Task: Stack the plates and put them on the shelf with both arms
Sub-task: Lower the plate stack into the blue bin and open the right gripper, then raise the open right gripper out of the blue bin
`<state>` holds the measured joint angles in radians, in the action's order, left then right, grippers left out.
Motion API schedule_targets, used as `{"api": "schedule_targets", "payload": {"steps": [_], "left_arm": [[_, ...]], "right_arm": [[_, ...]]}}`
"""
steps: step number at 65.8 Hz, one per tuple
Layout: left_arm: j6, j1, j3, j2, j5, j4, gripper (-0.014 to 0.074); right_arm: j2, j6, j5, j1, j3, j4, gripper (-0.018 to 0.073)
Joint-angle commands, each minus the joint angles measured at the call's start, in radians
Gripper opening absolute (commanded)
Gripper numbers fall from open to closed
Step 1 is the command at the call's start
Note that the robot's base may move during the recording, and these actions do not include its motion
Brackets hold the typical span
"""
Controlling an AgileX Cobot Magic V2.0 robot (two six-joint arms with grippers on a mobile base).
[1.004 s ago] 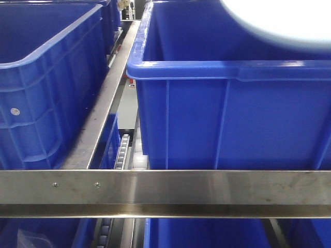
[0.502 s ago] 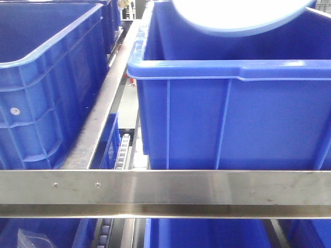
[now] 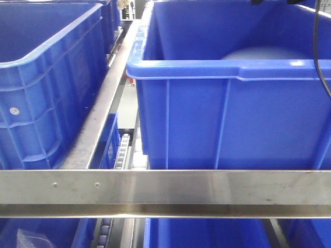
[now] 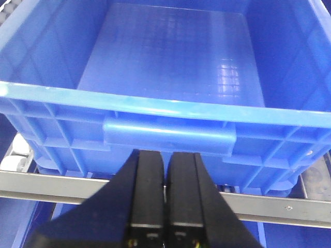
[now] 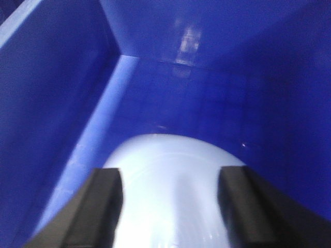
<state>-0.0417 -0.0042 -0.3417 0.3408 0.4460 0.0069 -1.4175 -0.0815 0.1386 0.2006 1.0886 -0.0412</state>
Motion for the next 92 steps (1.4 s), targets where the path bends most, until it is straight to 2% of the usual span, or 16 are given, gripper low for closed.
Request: {"api": "schedule_targets", "payload": {"steps": [1, 9, 16, 21, 25, 39, 47, 86, 92], "left_arm": [[-0.005, -0.004, -0.029, 0.015, -0.073, -0.001, 0.0083], [-0.005, -0.004, -0.029, 0.015, -0.073, -0.001, 0.0083], [-0.005, -0.004, -0.029, 0.015, -0.073, -0.001, 0.0083], [-0.005, -0.004, -0.029, 0.015, -0.073, -0.001, 0.0083], [-0.005, -0.004, -0.029, 0.015, -0.073, -0.001, 0.0083], [-0.005, -0.004, -0.029, 0.015, -0.073, -0.001, 0.0083], [-0.005, -0.004, -0.029, 0.015, -0.073, -0.001, 0.0083], [-0.005, -0.004, -0.029, 0.015, -0.073, -0.001, 0.0083], [-0.005, -0.004, -0.029, 0.015, -0.073, -0.001, 0.0083]], "right_arm": [[0.078, 0.003, -0.087, -0.005, 0.016, -0.007, 0.0497], [0.164, 0.003, -0.104, -0.005, -0.069, -0.007, 0.0375], [0.266, 0.003, -0.115, -0.005, -0.180, -0.007, 0.0206], [0.351, 0.003, -0.128, -0.005, -0.287, -0.007, 0.0037], [0.435, 0.003, -0.166, -0.005, -0.373, -0.007, 0.0065], [0.689, 0.003, -0.366, -0.005, -0.665, -0.007, 0.0056], [0.780, 0.003, -0.417, -0.005, -0.758, -0.007, 0.0056], [0.823, 0.003, -0.418, -0.005, -0.789, -0.007, 0.0056], [0.888, 0.003, -0.371, -0.014, -0.790, -0.007, 0.0056]]}}
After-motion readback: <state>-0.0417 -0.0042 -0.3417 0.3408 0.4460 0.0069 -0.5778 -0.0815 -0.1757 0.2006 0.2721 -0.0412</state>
